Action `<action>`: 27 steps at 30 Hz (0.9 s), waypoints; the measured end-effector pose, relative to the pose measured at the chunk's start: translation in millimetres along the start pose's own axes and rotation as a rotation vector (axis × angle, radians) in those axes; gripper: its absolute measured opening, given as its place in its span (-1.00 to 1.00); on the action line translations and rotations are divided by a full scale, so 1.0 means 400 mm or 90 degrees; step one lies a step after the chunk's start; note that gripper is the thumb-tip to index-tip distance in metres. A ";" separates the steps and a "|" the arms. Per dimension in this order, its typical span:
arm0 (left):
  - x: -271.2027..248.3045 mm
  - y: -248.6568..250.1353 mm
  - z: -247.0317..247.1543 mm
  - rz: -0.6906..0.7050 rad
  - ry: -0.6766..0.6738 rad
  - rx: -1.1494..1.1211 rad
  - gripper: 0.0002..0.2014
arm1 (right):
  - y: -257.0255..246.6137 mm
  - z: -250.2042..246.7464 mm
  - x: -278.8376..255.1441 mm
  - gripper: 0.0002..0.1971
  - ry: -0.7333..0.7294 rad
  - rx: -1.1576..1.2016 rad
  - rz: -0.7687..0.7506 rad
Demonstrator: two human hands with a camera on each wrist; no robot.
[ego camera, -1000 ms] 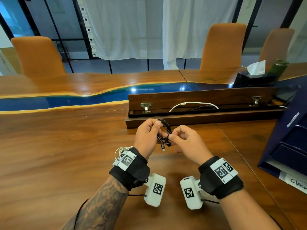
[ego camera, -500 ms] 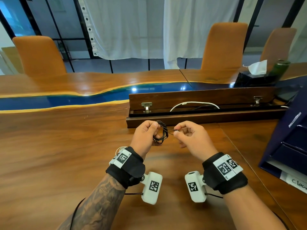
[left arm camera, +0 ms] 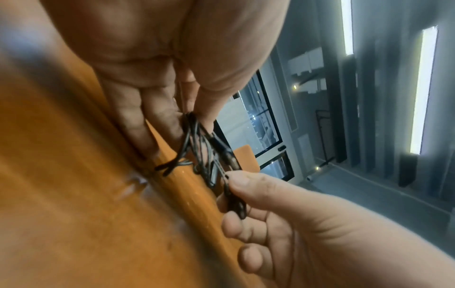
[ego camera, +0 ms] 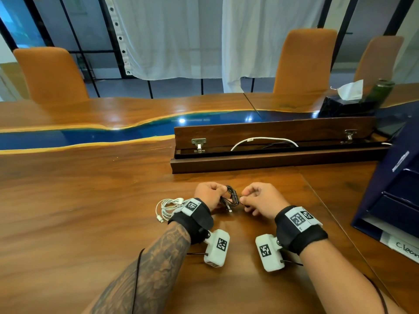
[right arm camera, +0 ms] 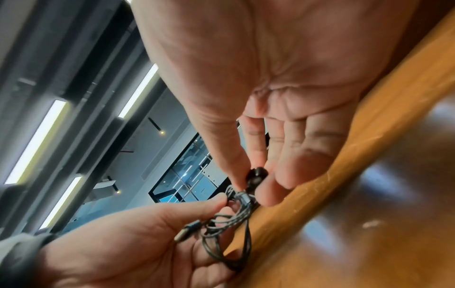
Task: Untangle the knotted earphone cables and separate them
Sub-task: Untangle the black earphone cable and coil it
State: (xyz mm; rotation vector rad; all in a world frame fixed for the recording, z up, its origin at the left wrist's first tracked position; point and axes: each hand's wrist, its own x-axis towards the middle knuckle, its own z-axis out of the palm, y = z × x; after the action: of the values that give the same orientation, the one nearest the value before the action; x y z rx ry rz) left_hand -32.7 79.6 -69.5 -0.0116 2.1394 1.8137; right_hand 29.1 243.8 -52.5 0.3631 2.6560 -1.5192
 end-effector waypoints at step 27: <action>0.033 0.031 -0.037 -0.025 0.024 0.443 -0.80 | -0.043 0.011 0.010 -0.81 -0.141 -0.220 0.019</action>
State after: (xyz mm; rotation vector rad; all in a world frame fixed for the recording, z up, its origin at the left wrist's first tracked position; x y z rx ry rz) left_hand -51.6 70.7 -59.3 0.0786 2.6528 0.9710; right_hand 20.7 232.4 -41.1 0.1976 2.6481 -0.9971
